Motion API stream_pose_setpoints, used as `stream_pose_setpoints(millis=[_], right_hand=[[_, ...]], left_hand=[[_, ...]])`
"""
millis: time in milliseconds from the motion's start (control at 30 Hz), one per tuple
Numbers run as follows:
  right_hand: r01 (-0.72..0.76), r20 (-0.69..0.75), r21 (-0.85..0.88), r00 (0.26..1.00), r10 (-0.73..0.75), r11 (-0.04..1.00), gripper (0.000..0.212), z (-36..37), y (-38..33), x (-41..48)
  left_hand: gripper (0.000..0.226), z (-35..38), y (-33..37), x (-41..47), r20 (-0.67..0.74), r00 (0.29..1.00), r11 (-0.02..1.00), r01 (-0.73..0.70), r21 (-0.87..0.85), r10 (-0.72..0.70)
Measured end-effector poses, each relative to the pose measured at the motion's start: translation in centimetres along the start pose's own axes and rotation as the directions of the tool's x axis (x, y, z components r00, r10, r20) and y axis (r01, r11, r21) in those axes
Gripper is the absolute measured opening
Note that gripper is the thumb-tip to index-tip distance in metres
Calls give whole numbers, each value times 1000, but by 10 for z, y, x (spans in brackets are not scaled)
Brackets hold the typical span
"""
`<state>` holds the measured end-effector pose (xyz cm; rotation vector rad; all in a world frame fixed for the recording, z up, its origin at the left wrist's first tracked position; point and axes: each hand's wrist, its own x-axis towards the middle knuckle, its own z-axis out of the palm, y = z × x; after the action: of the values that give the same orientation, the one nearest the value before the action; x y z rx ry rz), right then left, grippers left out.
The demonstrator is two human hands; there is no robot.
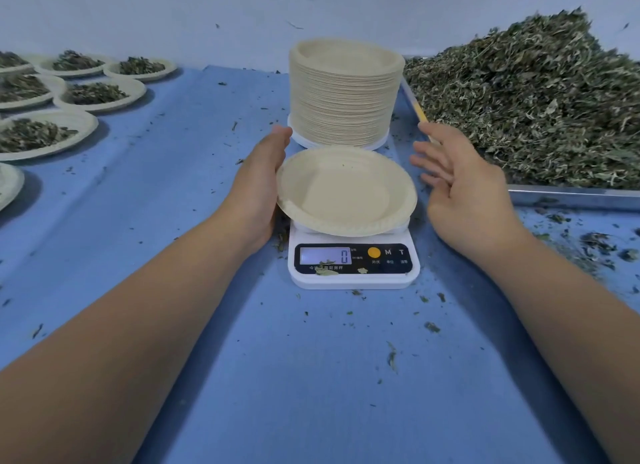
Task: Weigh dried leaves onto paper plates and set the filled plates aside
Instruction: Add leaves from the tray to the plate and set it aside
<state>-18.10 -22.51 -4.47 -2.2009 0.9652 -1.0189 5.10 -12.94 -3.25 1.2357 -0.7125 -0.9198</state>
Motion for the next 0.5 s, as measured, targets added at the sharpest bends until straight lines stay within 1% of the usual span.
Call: stream_pose_setpoints(millis=[33, 133, 200, 267, 300, 367, 433, 500], right_hand=[[2, -8, 6, 1000, -2, 1000, 78, 0, 1, 0], [13, -55, 50, 998, -10, 999, 75, -2, -1, 0], [17, -132, 57, 991, -9, 998, 67, -7, -3, 6], [-1, -195, -38, 981, -6, 999, 57, -14, -2, 21], [-28, -206, -130, 979, 1, 991, 52, -18, 0, 33], [-107, -195, -292, 980, 50, 950, 43, -27, 11, 63], [-211, -167, -322, 972, 165, 923, 43, -36, 26, 96], [-283, -111, -358, 959, 261, 890, 43, -41, 43, 125]], left_hand=[[49, 1, 1, -2, 5, 1000, 1000, 6, -15, -6], [54, 0, 2, -1, -9, 1000, 998, 2, -60, -3], [50, 1, 0, 2, -28, 999, 998, -19, -65, 17], [41, 2, -2, 4, -48, 998, 997, -30, -72, 27], [34, 2, -2, 5, -64, 998, 996, -34, -83, 28], [32, 2, -2, 6, -108, 993, 991, -66, -116, 53], [36, 1, 0, 9, -146, 986, 982, -102, -161, 78], [40, -2, 1, 11, -153, 987, 971, -92, -220, 59]])
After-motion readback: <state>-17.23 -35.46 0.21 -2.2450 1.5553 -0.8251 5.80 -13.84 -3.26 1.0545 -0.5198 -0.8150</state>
